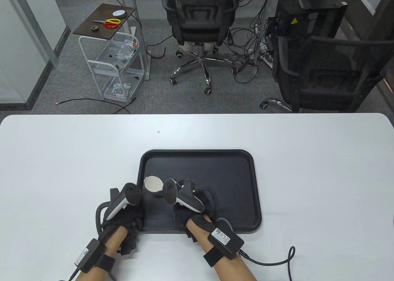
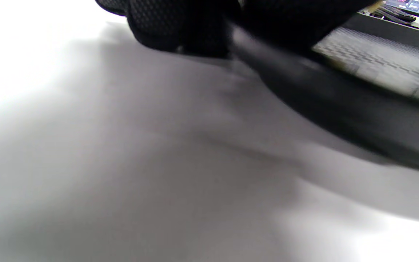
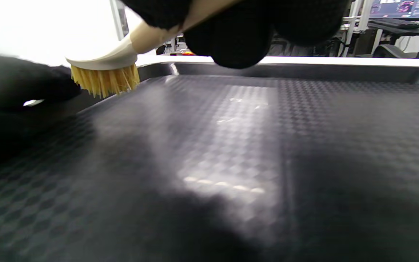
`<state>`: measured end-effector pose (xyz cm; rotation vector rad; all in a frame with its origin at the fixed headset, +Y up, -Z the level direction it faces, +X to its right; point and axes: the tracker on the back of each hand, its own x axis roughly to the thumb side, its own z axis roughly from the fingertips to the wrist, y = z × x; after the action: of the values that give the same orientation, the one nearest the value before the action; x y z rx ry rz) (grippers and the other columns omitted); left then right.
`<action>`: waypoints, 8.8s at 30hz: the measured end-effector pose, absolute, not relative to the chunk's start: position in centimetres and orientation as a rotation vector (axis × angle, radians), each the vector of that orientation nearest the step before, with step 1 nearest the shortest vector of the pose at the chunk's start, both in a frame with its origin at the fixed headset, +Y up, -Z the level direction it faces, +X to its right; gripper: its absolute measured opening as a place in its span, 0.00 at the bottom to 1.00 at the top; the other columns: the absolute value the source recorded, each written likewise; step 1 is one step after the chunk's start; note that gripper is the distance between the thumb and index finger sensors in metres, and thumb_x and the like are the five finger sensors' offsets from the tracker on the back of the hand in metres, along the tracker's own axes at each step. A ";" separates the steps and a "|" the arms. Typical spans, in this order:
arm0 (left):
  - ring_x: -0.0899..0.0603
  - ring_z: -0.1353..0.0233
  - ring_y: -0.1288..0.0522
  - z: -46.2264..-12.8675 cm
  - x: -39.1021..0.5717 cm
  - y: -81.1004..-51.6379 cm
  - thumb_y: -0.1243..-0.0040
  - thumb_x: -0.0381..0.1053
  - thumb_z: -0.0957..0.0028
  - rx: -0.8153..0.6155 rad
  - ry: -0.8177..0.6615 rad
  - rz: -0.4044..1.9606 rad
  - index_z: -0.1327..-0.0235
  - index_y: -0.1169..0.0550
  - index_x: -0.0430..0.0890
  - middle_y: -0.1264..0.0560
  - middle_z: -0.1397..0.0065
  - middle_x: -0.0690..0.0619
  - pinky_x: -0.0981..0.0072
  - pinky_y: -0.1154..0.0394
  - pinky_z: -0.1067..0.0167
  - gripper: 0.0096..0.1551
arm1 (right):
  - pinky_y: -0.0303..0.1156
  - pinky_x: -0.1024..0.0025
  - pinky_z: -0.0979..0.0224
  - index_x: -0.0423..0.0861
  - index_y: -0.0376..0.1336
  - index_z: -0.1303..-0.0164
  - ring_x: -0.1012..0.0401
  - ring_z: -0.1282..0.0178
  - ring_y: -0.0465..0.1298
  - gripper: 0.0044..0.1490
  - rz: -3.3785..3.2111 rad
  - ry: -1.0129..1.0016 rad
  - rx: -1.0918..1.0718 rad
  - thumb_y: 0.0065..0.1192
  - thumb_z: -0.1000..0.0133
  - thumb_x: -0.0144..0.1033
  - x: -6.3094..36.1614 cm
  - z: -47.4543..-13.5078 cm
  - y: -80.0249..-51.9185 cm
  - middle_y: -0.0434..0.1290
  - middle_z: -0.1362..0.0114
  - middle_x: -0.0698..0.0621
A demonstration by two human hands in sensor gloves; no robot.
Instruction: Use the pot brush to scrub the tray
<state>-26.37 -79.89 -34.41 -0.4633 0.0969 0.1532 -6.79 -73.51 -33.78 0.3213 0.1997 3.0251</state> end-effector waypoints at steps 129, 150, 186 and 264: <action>0.45 0.41 0.31 -34.5 -26.4 -79.9 0.43 0.57 0.47 -0.469 0.094 0.152 0.24 0.54 0.57 0.32 0.41 0.51 0.43 0.46 0.23 0.46 | 0.74 0.49 0.37 0.56 0.65 0.30 0.52 0.39 0.78 0.32 3.002 0.355 0.061 0.68 0.48 0.33 12.2 -25.9 -74.1 0.71 0.29 0.46; 0.45 0.41 0.31 -34.4 -26.4 -79.8 0.43 0.57 0.47 -0.470 0.095 0.154 0.24 0.54 0.57 0.32 0.41 0.51 0.43 0.46 0.23 0.46 | 0.73 0.50 0.35 0.53 0.62 0.27 0.53 0.37 0.76 0.35 3.081 0.168 0.000 0.68 0.47 0.33 14.2 -26.6 -70.3 0.69 0.27 0.46; 0.45 0.41 0.31 -34.4 -26.4 -79.9 0.43 0.57 0.47 -0.470 0.091 0.157 0.24 0.54 0.57 0.32 0.41 0.51 0.43 0.46 0.23 0.46 | 0.78 0.55 0.39 0.57 0.62 0.27 0.56 0.41 0.80 0.33 2.987 0.205 -0.024 0.64 0.47 0.36 -3.8 -42.0 -76.2 0.70 0.28 0.48; 0.45 0.41 0.31 -34.5 -26.4 -79.8 0.43 0.57 0.47 -0.475 0.088 0.152 0.24 0.54 0.57 0.32 0.41 0.51 0.43 0.46 0.23 0.46 | 0.75 0.52 0.40 0.55 0.64 0.27 0.54 0.41 0.78 0.33 3.177 0.283 -0.540 0.65 0.46 0.35 13.4 -39.2 -71.7 0.71 0.28 0.47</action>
<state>-26.39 -79.82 -34.46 -0.4746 0.0882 0.1517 13.37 -71.69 -39.19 -0.5398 0.2827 3.1770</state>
